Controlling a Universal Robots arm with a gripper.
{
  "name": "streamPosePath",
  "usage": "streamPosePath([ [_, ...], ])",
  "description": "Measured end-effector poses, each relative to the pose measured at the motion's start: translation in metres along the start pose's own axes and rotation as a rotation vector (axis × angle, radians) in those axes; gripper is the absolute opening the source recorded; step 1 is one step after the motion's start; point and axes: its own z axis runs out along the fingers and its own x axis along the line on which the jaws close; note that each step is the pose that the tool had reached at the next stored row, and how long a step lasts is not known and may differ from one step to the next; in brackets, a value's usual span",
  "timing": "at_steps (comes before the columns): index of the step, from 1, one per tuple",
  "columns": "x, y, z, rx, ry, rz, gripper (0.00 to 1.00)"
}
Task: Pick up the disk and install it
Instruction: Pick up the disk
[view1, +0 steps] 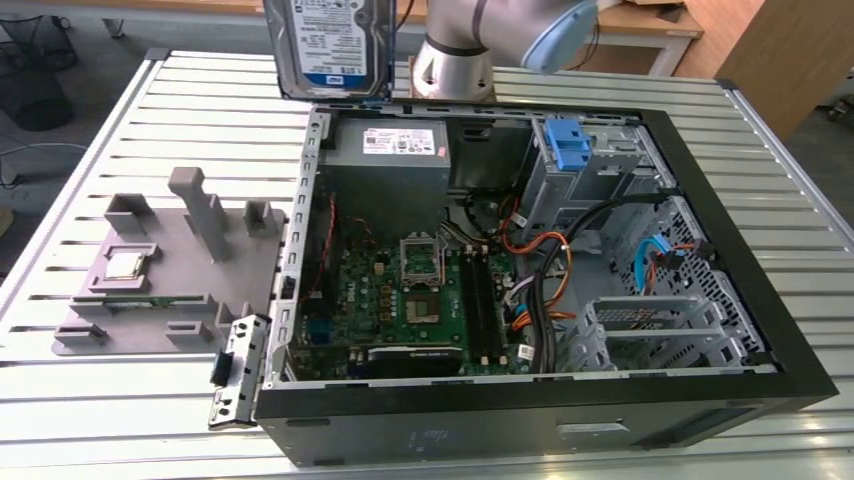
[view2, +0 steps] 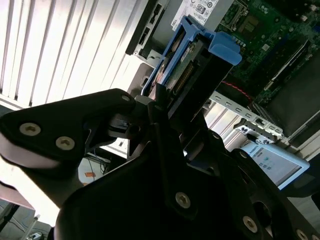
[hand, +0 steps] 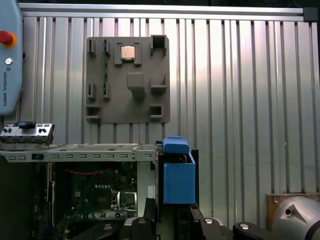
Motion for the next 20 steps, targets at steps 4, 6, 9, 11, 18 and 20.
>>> streamPosePath([
  [4,-0.0003,-0.0174,-0.0006,0.0001,-0.0001,0.000,0.35],
  [6,-0.0005,-0.0262,-0.0010,0.0001,-0.0001,0.000,0.35],
  [9,-0.0008,-0.0384,-0.0014,0.0001,-0.0001,0.000,0.35],
  [11,-0.0009,-0.0465,-0.0018,0.0000,0.0000,0.000,0.35],
  [18,-0.0012,-0.0620,-0.0023,0.0000,0.0000,0.000,0.35],
  [20,-0.0012,-0.0621,-0.0023,0.0001,-0.0001,0.000,0.35],
])
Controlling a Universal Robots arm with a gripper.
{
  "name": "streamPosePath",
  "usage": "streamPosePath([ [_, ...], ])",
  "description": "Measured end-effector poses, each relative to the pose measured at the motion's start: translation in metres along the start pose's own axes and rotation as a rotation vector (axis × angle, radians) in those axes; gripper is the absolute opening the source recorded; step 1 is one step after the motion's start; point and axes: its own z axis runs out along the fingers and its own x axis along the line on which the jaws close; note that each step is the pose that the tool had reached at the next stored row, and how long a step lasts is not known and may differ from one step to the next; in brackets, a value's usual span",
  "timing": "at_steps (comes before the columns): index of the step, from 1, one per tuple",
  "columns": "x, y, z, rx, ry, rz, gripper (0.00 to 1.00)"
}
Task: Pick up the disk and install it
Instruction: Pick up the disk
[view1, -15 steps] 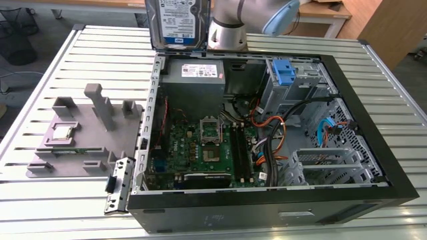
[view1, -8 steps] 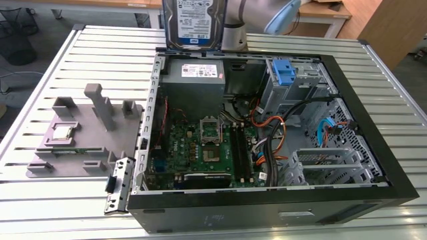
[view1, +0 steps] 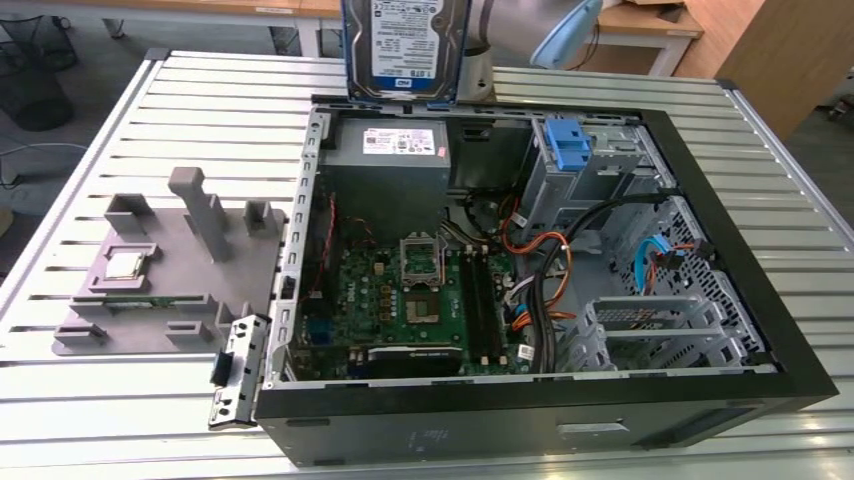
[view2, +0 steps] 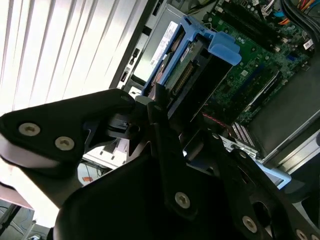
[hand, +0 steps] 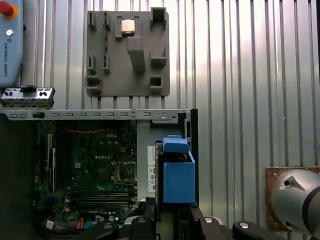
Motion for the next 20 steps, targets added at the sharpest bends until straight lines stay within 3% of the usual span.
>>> streamPosePath([
  [12,0.0005,-0.0023,0.0107,-0.0001,0.0001,0.000,0.35],
  [20,0.0001,-0.0282,0.0123,-0.0001,0.0000,0.000,0.35],
])
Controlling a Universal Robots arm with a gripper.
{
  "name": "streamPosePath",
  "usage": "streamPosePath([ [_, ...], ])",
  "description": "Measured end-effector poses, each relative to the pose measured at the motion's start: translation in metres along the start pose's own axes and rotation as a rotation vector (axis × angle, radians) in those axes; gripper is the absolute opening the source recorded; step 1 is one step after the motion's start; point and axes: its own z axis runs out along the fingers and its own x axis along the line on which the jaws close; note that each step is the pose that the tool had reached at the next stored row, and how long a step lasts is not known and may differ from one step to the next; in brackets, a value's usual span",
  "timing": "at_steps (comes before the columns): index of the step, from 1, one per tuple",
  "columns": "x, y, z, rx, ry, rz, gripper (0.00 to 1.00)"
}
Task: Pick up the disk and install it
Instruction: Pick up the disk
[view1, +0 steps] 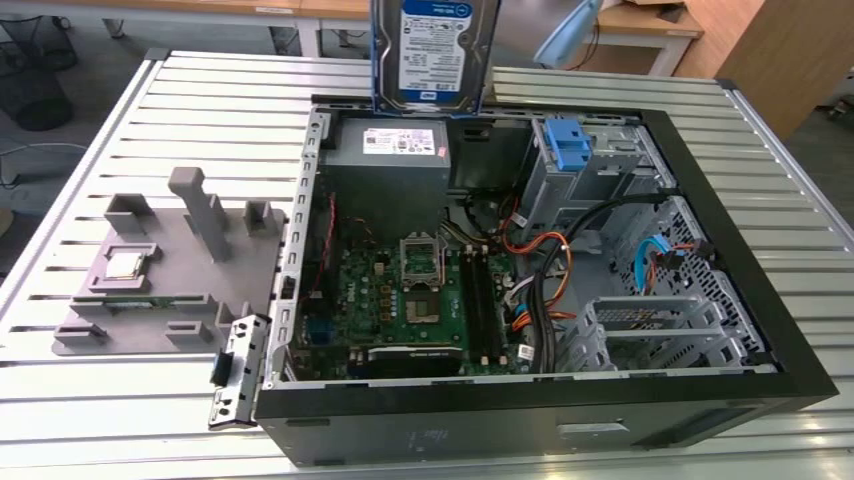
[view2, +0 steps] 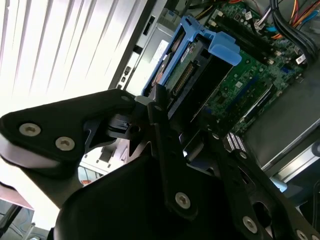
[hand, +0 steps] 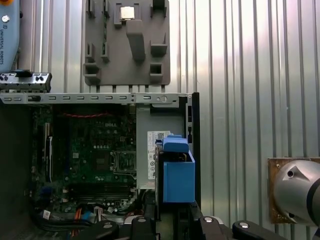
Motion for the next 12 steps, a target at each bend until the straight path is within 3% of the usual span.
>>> streamPosePath([
  [9,-0.0006,-0.0355,0.0009,0.0000,0.0000,0.000,0.35],
  [12,-0.0007,-0.0440,0.0012,0.0000,0.0000,0.000,0.35],
])
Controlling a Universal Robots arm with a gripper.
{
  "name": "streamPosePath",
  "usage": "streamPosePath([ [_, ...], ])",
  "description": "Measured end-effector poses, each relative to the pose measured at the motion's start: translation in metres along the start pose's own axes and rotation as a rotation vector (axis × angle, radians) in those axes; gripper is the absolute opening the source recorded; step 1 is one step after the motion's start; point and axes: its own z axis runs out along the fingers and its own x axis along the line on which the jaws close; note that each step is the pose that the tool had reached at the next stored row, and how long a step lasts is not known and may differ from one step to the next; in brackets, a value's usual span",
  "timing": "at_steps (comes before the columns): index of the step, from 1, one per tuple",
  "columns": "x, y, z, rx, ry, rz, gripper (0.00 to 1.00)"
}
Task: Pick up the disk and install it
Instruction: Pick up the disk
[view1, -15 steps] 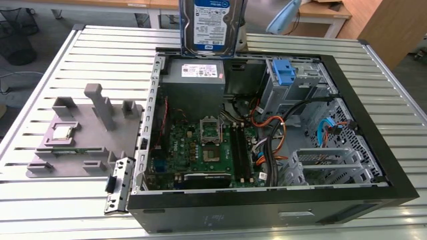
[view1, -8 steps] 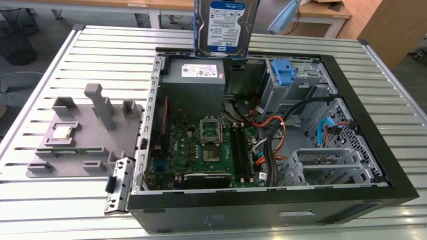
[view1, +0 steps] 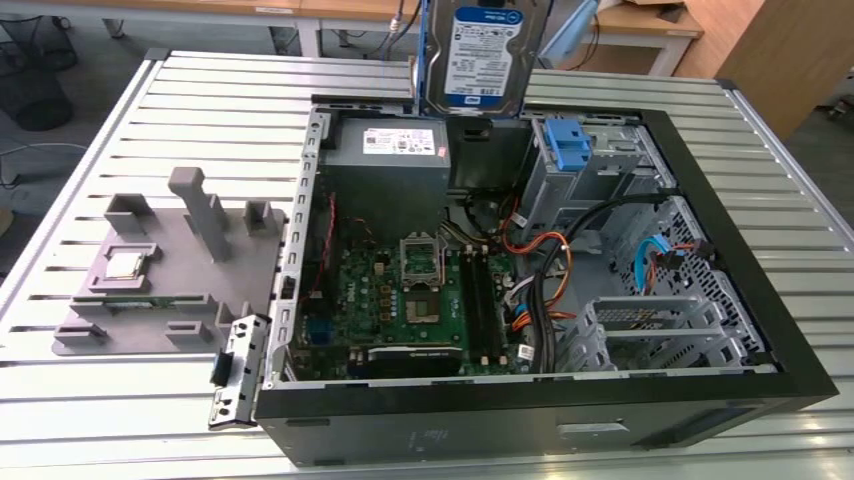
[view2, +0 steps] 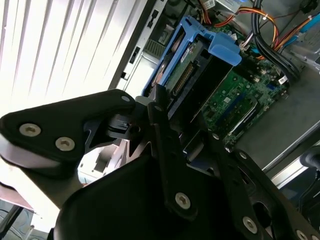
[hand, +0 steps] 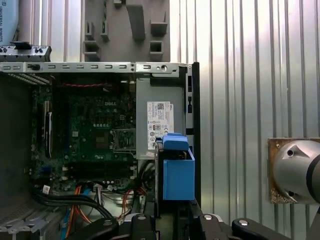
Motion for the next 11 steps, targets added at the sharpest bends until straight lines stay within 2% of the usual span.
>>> streamPosePath([
  [5,0.0000,-0.0108,0.0009,0.0000,0.0001,0.000,0.35],
  [11,0.0067,-0.0169,0.0023,0.0000,-0.0001,0.000,0.35],
])
